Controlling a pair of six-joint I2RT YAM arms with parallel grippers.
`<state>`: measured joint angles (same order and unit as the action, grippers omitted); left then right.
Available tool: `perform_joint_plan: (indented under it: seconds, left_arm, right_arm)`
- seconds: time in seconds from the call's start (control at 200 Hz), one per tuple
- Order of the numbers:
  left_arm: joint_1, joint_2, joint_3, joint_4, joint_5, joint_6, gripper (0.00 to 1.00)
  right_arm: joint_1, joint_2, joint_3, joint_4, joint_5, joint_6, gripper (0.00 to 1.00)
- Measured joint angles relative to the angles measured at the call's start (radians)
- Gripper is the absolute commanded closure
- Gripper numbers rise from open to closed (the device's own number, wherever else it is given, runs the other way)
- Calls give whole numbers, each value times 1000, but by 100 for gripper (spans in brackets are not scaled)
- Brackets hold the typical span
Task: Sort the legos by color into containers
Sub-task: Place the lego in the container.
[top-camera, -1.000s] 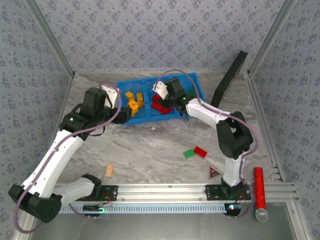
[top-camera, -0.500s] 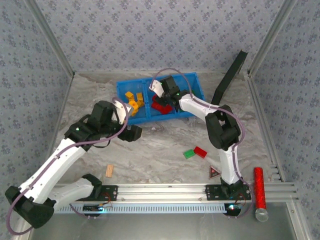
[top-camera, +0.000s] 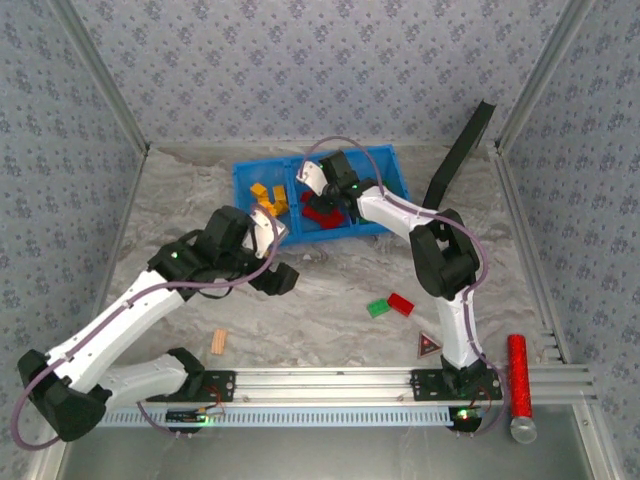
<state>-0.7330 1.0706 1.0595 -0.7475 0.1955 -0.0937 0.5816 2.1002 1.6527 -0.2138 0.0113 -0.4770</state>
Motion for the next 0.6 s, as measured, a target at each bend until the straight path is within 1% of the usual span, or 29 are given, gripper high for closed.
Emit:
perform_joint_plan:
  seconds: [0.11,0.18,0.345,0.45,0.535,0.6]
  left_arm:
    - [-41,41,40,-8,0,28,5]
    - [-82,82,74,-3,0,59,5]
    - [-176,232,157,19,3,145,6]
    - [-222,357,228,38,12,203,6]
    - [-255,447,290,46,19,252,6]
    - [-283,511,340,58,20,291,6]
  right_arm:
    - [-2,-3,1,-1,-11,-3,41]
    - [-6,-16,1,-9,-22,-4,39]
    - [-27,-118,0,-54,-35,19,35]
    - [-80,-232,-11,-83,-48,98,31]
    - [-156,-343,-53,-101,-66,182,26]
    - [-220,-434,-117,-107,-71,235,26]
